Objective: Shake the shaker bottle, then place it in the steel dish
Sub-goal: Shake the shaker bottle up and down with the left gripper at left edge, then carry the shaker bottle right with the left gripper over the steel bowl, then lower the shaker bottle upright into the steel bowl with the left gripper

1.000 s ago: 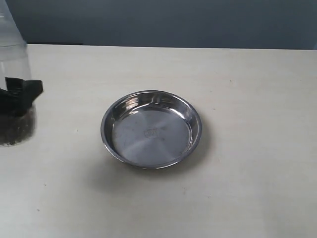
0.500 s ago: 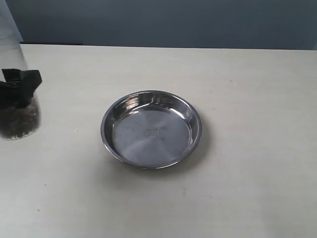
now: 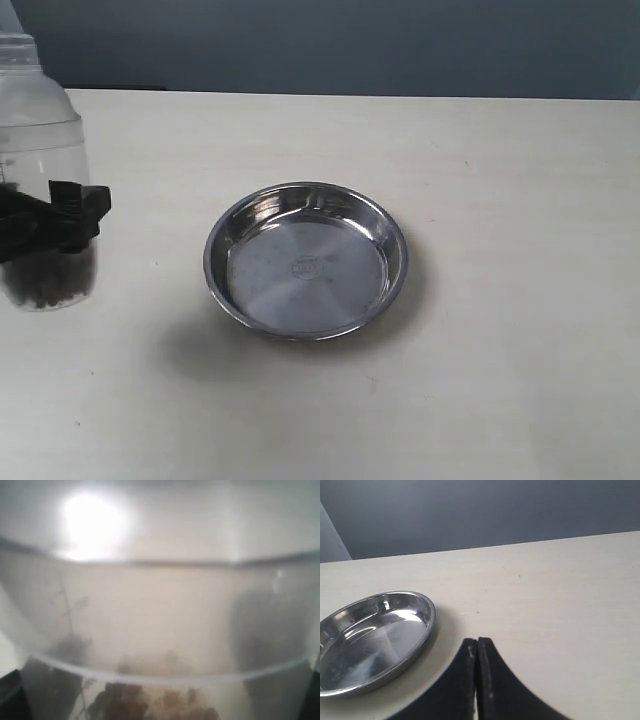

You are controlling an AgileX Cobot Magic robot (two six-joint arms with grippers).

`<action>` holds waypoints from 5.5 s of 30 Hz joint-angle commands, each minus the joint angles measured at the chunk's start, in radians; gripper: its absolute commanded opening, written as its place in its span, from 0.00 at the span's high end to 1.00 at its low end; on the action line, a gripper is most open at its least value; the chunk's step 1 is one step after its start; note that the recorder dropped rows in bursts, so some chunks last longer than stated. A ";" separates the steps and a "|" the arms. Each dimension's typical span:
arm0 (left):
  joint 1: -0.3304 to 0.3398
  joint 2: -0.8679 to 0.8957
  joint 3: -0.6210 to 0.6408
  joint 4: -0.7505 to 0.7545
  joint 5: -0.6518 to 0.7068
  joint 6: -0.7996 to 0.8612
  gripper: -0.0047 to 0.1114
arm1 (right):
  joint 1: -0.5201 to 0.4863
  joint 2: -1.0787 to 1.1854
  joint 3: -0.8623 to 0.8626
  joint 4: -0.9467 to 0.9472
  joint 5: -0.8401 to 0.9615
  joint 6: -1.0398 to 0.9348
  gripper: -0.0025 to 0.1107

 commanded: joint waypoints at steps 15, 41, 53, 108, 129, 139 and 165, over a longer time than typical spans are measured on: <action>0.061 -0.132 -0.051 0.200 0.038 -0.209 0.96 | 0.001 -0.004 0.001 -0.001 -0.010 -0.003 0.98; -0.033 -0.146 -0.040 0.258 -0.096 -0.323 0.96 | 0.001 -0.004 0.001 -0.001 -0.010 -0.003 0.98; -0.222 0.360 -0.050 0.745 -0.703 -0.567 0.96 | 0.001 -0.004 0.001 -0.001 -0.010 -0.003 0.98; -0.214 1.116 -0.386 1.022 -1.092 -0.584 0.34 | 0.001 -0.004 0.001 -0.001 -0.010 -0.003 0.98; -0.207 1.116 -0.386 1.064 -1.092 -0.573 0.32 | 0.001 -0.004 0.001 -0.001 -0.010 -0.003 0.98; -0.158 1.101 -0.386 1.299 -1.092 -0.721 0.17 | 0.001 -0.004 0.001 -0.001 -0.010 -0.003 0.98; -0.003 1.074 -0.386 1.550 -1.092 -0.798 0.17 | 0.001 -0.004 0.001 -0.001 -0.010 -0.003 0.98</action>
